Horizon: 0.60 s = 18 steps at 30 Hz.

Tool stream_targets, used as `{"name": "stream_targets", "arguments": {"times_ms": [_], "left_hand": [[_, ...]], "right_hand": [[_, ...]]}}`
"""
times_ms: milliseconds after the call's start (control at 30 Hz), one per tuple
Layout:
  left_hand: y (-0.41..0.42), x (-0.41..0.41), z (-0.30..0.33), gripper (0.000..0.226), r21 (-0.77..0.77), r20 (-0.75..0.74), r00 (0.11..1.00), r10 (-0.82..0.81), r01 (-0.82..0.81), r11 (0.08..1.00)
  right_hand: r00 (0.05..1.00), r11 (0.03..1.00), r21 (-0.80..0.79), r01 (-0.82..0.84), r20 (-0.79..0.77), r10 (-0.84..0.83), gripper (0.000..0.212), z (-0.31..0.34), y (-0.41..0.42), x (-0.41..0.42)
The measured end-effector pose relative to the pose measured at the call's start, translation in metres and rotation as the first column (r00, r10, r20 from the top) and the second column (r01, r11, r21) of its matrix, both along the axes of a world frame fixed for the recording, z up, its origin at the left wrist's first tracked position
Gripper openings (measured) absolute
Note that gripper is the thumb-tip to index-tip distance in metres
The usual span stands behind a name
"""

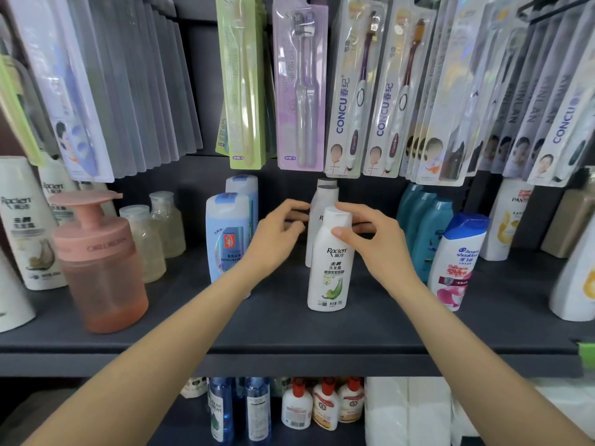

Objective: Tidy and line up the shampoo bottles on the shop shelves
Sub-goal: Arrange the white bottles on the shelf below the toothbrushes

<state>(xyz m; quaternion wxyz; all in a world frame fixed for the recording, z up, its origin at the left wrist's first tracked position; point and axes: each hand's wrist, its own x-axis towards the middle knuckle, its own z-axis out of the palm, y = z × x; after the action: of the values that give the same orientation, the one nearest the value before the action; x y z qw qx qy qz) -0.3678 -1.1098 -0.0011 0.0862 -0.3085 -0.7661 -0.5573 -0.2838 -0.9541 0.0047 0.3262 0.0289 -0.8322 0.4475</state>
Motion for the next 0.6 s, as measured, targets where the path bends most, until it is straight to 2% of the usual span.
{"name": "stream_targets", "arguments": {"times_ms": [67, 167, 300, 400, 533, 600], "left_hand": [[0.007, -0.010, 0.011, 0.038, -0.104, -0.142, 0.988, 0.062, -0.077, 0.992], [0.024, -0.030, 0.022, 0.054, -0.312, -0.285, 0.957, 0.053, -0.145, 0.939], [0.034, -0.045, 0.023, 0.066, -0.540, -0.266, 0.964, 0.000, -0.149, 0.829], [0.031, -0.041, 0.021, 0.059, -0.487, -0.295, 0.955, 0.031, -0.178, 0.855], [0.018, -0.022, 0.019, 0.023, -0.329, -0.409, 0.907, 0.097, -0.245, 0.912], [0.013, -0.017, 0.021, 0.023, -0.288, -0.416, 0.901, 0.122, -0.258, 0.922]], "right_hand": [[1.000, 1.000, 0.016, -0.011, 0.007, 0.011, 0.035, 0.001, 0.001, 0.000], [1.000, 0.999, 0.035, -0.020, 0.022, 0.019, 0.034, 0.003, 0.002, -0.001], [0.999, 0.999, 0.027, -0.034, 0.024, 0.033, 0.032, 0.003, 0.002, -0.002], [0.999, 0.999, 0.027, -0.039, 0.018, 0.038, 0.031, 0.000, 0.002, -0.001], [0.999, 0.999, 0.032, -0.031, 0.020, 0.030, 0.031, -0.001, 0.001, -0.002], [1.000, 0.999, 0.031, -0.026, 0.018, 0.026, 0.031, -0.001, 0.000, -0.002]]}}
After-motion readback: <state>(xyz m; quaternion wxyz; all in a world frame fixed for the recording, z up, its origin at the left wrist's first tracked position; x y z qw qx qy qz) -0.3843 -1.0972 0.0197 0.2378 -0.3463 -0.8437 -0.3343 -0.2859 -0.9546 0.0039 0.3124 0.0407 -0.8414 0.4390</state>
